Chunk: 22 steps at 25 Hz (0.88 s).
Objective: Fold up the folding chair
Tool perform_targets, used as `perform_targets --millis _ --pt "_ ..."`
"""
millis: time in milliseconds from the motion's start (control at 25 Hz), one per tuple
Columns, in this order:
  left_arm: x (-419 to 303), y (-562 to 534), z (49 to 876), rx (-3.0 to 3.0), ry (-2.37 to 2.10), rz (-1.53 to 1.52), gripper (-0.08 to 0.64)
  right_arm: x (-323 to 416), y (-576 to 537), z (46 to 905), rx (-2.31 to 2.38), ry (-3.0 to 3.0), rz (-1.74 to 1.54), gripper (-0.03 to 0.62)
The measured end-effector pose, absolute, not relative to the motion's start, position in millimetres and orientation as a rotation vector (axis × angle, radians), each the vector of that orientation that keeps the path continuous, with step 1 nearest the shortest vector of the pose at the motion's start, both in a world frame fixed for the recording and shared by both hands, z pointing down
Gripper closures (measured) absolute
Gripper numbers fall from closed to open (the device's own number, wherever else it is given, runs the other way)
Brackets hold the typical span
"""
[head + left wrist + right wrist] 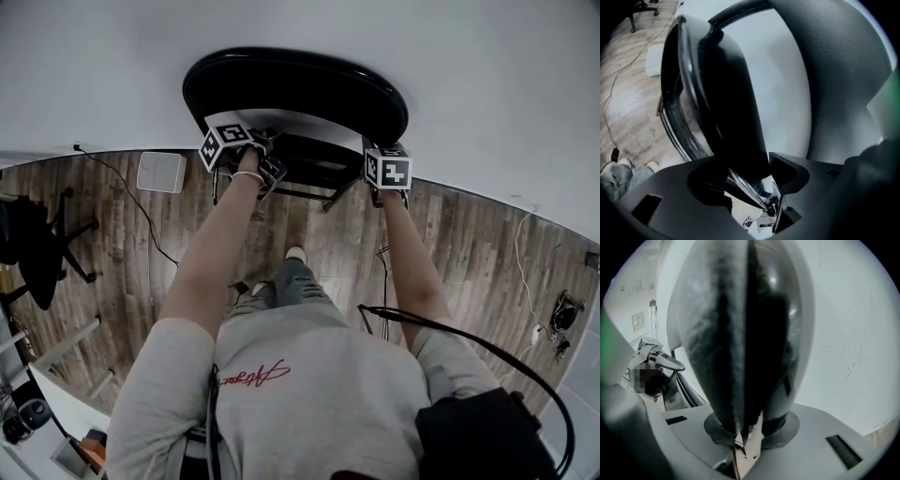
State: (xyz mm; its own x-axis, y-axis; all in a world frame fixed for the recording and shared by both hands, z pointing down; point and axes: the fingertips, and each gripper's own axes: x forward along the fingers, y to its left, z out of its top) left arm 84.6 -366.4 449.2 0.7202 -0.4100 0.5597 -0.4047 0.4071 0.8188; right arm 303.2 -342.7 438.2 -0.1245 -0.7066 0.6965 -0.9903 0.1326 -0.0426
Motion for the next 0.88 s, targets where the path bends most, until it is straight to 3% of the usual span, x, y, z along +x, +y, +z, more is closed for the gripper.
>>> perform_targets --millis 280,480,800,880 --pt "84 -352 430 1.593 -0.677 0.011 0.219 310 -335 438 1.726 -1.89 0.681 0.471" --pt "67 -314 417 2.033 -0.669 0.056 0.215 321 -301 432 1.804 -1.905 0.648 0.411" --pt "72 -263 338 2.489 -0.831 -0.113 0.216 278 -253 358 1.917 -2.03 0.408 0.421" --pt "70 -254 314 2.515 -0.845 -0.187 0.23 253 -240 319 1.911 -2.126 0.318 0.527"
